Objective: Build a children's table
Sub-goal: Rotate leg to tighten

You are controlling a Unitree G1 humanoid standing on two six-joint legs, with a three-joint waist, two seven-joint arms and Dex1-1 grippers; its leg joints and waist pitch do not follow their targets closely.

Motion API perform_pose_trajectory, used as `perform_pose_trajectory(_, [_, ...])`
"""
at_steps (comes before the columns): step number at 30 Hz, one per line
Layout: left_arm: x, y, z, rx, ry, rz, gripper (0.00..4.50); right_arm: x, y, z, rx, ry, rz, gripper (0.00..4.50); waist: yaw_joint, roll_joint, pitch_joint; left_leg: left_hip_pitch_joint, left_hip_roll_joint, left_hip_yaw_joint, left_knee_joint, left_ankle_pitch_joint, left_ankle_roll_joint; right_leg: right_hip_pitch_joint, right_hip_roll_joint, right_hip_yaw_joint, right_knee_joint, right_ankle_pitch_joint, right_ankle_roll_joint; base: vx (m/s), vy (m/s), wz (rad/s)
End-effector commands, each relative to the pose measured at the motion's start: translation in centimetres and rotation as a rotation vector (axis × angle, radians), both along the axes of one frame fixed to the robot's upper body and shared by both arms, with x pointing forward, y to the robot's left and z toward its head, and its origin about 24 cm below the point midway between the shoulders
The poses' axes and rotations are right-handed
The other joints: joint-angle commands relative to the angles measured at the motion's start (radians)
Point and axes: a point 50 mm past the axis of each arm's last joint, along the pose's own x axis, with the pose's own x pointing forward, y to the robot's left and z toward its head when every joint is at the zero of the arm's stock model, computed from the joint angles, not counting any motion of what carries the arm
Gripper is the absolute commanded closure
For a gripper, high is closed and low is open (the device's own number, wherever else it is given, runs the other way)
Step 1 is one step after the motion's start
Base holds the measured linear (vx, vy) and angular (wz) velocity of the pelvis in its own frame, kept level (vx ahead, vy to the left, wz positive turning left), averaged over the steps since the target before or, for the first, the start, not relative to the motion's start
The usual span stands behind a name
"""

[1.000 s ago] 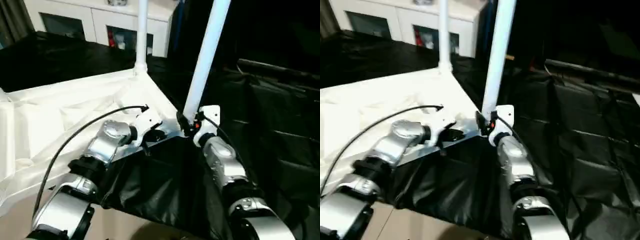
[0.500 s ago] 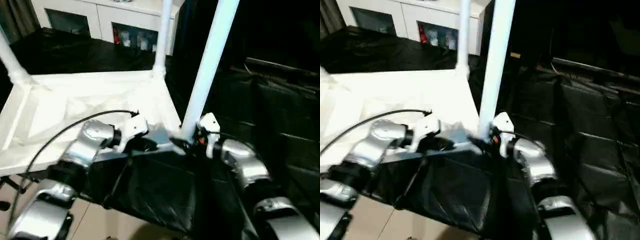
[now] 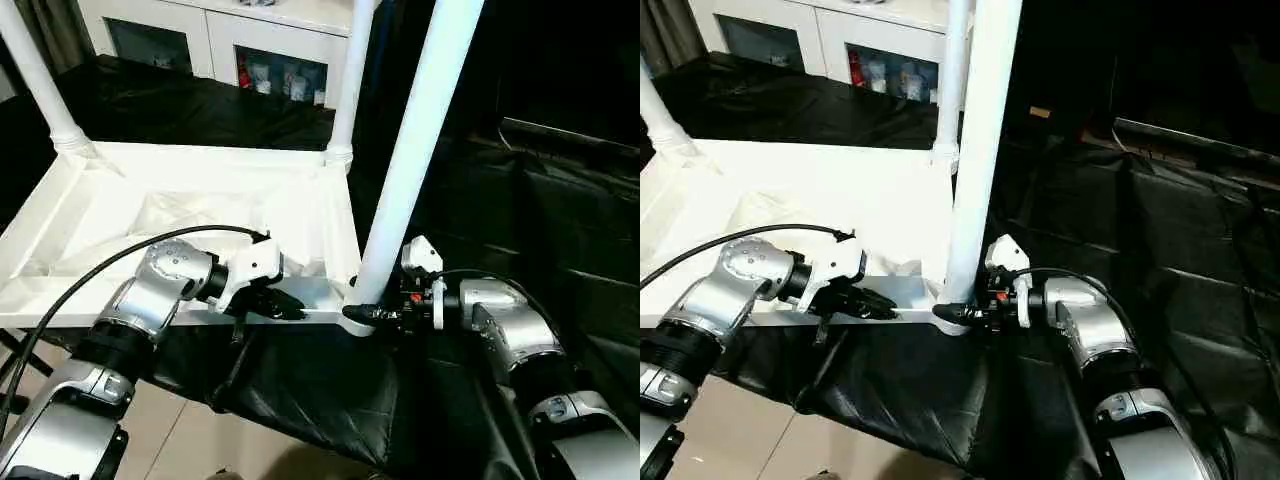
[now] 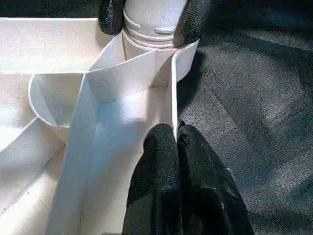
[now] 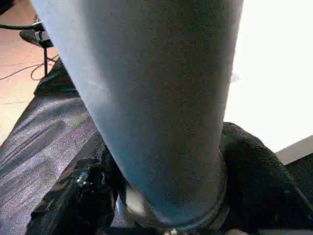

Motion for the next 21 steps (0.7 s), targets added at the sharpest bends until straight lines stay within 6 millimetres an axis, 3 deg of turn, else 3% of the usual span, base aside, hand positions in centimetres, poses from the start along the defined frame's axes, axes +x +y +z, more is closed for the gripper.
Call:
perform_pose_trajectory(1, [0.0, -0.2, -0.6, 0.021, 0.013, 0.013, 4.50, -0.5, 0.7, -0.2, 0.040, 0.030, 0.033, 1.87, 0.000, 0.015, -0.058, -0.006, 0.012, 0.012, -0.056, -0.111, 0.048, 0.062, -0.070, 0.048, -0.054, -0.107, -0.232, 0.000, 0.000, 0.00])
perform_pose_trajectory(2, [0.1, -0.5, -0.9, 0.011, 0.014, 0.049, 4.50, -0.7, 0.9, -0.6, 0.074, 0.041, -0.044, 1.87, 0.003, 0.025, -0.061, -0.004, 0.013, 0.010, -0.056, -0.110, 0.045, 0.062, -0.070, 0.048, -0.050, -0.097, -0.235, 0.000, 0.000, 0.00])
perform_pose_trajectory(5, [0.3, -0.8, -1.3, 0.024, 0.006, 0.083, 4.50, -0.7, 0.9, -1.1, 0.086, 0.034, -0.136, 1.89, 0.001, 0.025, -0.056, -0.003, 0.012, 0.011, -0.059, -0.152, 0.032, 0.059, -0.070, 0.047, -0.062, -0.146, -0.227, 0.000, 0.000, 0.00])
perform_pose_trajectory(7, [0.8, -1.4, -1.9, 0.045, -0.006, 0.153, 4.50, -0.6, 1.0, -2.0, 0.075, 0.020, -0.276, 1.89, -0.003, 0.029, -0.051, 0.004, 0.009, 0.008, -0.063, -0.214, 0.016, 0.053, -0.072, 0.047, -0.075, -0.266, -0.201, 0.000, 0.000, 0.00])
perform_pose_trajectory(8, [0.9, -1.5, -2.0, 0.046, -0.008, 0.170, 4.50, -0.6, 1.1, -2.1, 0.075, 0.016, -0.301, 1.90, -0.006, 0.027, -0.049, 0.007, 0.008, 0.008, -0.064, -0.234, 0.010, 0.050, -0.072, 0.047, -0.082, -0.311, -0.188, 0.000, 0.000, 0.00])
perform_pose_trajectory(9, [1.2, -2.3, -2.3, 0.032, -0.015, 0.226, 4.50, -0.5, 1.4, -2.5, 0.084, 0.013, -0.390, 1.90, -0.007, 0.025, -0.046, 0.011, 0.005, 0.004, -0.065, -0.265, 0.000, 0.047, -0.075, 0.048, -0.095, -0.427, -0.147, 0.000, 0.000, 0.00])
perform_pose_trajectory(11, [1.5, -4.0, -2.5, -0.004, -0.018, 0.283, 4.50, -0.3, 2.1, -3.0, 0.095, 0.012, -0.507, 1.90, -0.007, 0.023, -0.043, 0.016, 0.004, 0.000, -0.068, -0.286, -0.002, 0.044, -0.078, 0.045, -0.105, -0.506, -0.116, 0.000, 0.000, 0.00])
perform_pose_trajectory(14, [1.9, -6.7, -2.5, -0.049, -0.028, 0.342, 4.50, 0.5, 3.2, -3.5, 0.088, 0.019, -0.710, 1.91, -0.011, 0.020, -0.043, 0.014, 0.001, -0.004, -0.070, -0.279, -0.002, 0.041, -0.078, 0.042, -0.110, -0.538, -0.091, 0.000, 0.000, 0.00])
perform_pose_trajectory(16, [2.0, -7.6, -2.5, -0.051, -0.046, 0.360, 4.50, 1.0, 3.8, -3.5, 0.055, 0.002, -0.814, 1.91, -0.013, 0.020, -0.045, 0.006, 0.001, -0.006, -0.074, -0.272, 0.006, 0.047, -0.076, 0.041, -0.110, -0.523, -0.083, 0.000, 0.000, 0.00])
perform_pose_trajectory(19, [2.1, -8.6, -2.6, -0.050, -0.073, 0.383, 4.50, 1.6, 5.2, -2.9, 0.051, -0.031, -0.908, 1.91, -0.019, 0.024, -0.049, 0.009, -0.001, -0.004, -0.071, -0.271, 0.003, 0.040, -0.074, 0.043, -0.108, -0.483, -0.090, 0.000, 0.000, 0.00])
perform_pose_trajectory(21, [2.1, -8.7, -2.6, -0.043, -0.088, 0.381, 4.50, 1.7, 6.2, -2.4, 0.051, -0.063, -0.895, 1.91, -0.020, 0.025, -0.050, 0.006, -0.001, -0.002, -0.072, -0.264, 0.010, 0.043, -0.072, 0.045, -0.104, -0.438, -0.099, 0.000, 0.000, 0.00])
